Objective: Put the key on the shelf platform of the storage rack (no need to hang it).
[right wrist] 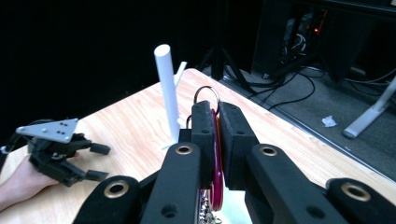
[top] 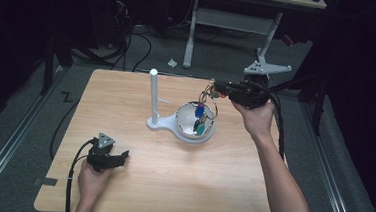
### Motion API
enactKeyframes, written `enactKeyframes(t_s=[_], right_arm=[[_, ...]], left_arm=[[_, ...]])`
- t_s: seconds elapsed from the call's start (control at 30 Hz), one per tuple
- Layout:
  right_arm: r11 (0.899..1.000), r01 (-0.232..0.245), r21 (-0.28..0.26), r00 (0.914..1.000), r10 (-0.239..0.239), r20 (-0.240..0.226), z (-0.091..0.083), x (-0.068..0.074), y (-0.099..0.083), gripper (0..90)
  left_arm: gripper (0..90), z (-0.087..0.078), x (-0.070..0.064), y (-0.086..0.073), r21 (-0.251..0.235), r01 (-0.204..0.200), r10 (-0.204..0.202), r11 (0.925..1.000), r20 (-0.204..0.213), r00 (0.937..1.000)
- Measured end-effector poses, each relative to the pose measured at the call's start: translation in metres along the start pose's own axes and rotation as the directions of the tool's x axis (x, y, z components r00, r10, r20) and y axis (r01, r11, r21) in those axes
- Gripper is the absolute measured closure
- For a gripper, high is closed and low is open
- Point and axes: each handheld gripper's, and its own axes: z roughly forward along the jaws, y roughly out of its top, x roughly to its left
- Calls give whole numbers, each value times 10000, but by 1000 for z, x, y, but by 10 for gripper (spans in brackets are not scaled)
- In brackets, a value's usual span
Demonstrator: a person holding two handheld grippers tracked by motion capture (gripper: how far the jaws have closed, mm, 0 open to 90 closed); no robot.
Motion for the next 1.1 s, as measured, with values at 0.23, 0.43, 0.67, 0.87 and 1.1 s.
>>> enactKeyframes(t_s=[0.23,0.43,0.67,0.87,1.1], right_arm=[[9999,-62,139,9994,57,336,10,-5,-4,856],[9990,-147,426,9988,126,482,22,-9,-13,856],[9974,-358,617,9985,331,446,31,-12,-24,855],[9961,-432,772,9985,405,363,39,-11,-32,856],[9952,-431,882,9986,402,348,44,-12,-38,855]], left_arm=[[278,0,0,0,-1,4,-4,10000,-4,10000],[278,0,0,0,10,45,-45,10000,-20,10000],[278,0,0,0,10,49,-49,10000,-22,10000],[278,0,0,0,-16,17,-17,10000,-10,10000],[278,0,0,0,-10,7,-7,10000,-11,10000]])
